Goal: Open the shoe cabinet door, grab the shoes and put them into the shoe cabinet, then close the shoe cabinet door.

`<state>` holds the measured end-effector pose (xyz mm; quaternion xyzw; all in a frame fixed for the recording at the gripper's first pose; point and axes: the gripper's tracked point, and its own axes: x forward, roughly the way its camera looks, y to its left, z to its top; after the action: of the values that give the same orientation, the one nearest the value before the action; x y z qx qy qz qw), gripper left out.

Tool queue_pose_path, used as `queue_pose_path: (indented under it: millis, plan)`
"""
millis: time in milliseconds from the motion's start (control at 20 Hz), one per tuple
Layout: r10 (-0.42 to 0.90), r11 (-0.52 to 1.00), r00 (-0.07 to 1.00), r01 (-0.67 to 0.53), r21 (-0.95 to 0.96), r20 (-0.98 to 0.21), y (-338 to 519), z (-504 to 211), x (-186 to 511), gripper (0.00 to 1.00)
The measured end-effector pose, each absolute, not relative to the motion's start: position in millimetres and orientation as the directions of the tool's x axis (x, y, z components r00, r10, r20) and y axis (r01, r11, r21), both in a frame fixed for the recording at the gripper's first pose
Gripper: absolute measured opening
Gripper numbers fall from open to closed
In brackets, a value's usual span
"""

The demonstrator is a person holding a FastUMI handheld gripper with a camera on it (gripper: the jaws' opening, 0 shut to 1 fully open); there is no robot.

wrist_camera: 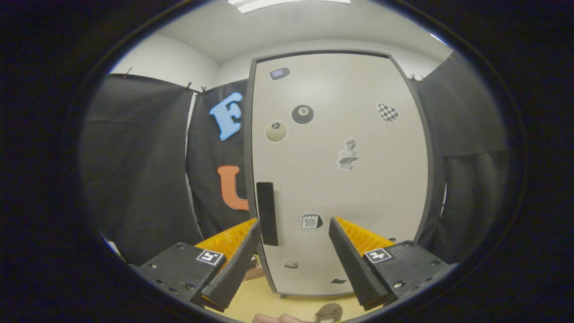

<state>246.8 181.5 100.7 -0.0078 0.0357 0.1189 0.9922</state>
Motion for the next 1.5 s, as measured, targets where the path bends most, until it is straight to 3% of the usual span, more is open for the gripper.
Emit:
queue_pose_path:
  millis: [300, 400, 450, 750, 1500]
  plan:
    - [0.237, 0.971, 0.956, -0.232, 0.049, -0.171, 220, 67, 303, 0.98]
    - [0.248, 0.968, 0.949, -0.236, 0.085, -0.197, 229, 59, 311, 0.88]
    - [0.225, 0.974, 0.956, -0.214, 0.078, -0.188, 228, 59, 318, 0.76]
    - [0.191, 0.98, 0.967, -0.198, -0.025, -0.17, 228, 55, 332, 0.36]
    - [0.312, 0.943, 0.929, -0.328, -0.053, -0.197, 208, 63, 242, 0.3]
